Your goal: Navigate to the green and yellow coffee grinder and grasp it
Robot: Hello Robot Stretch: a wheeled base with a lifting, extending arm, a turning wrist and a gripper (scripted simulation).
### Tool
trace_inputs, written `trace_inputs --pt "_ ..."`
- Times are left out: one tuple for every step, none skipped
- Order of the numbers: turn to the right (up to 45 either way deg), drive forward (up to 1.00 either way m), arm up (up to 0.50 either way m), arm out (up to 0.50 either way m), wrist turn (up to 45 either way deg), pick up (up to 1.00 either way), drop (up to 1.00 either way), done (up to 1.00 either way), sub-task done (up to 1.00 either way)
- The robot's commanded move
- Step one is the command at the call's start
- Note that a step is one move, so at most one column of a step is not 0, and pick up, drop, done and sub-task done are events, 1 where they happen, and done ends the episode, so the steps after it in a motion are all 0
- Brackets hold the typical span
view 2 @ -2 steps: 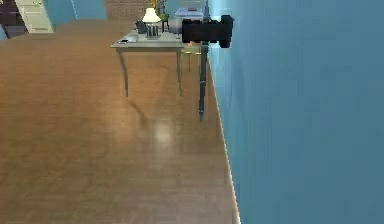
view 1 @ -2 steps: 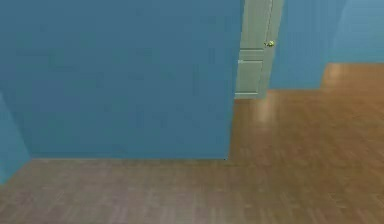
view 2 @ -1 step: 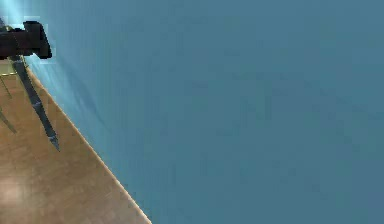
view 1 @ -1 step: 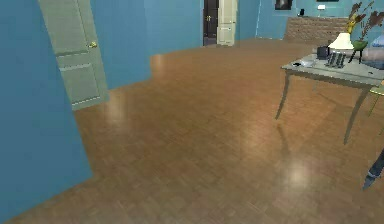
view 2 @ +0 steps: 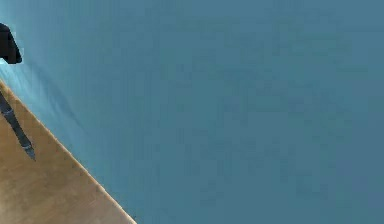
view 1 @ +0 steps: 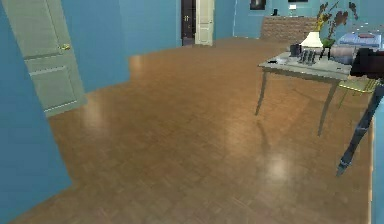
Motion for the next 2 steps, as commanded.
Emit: trace_inputs --pt "0.0 1.00 0.00 0.00 0.0 0.00 0.00 0.00 0.00" --pt "0.0 1.00 0.00 0.00 0.0 0.00 0.00 0.00 0.00"
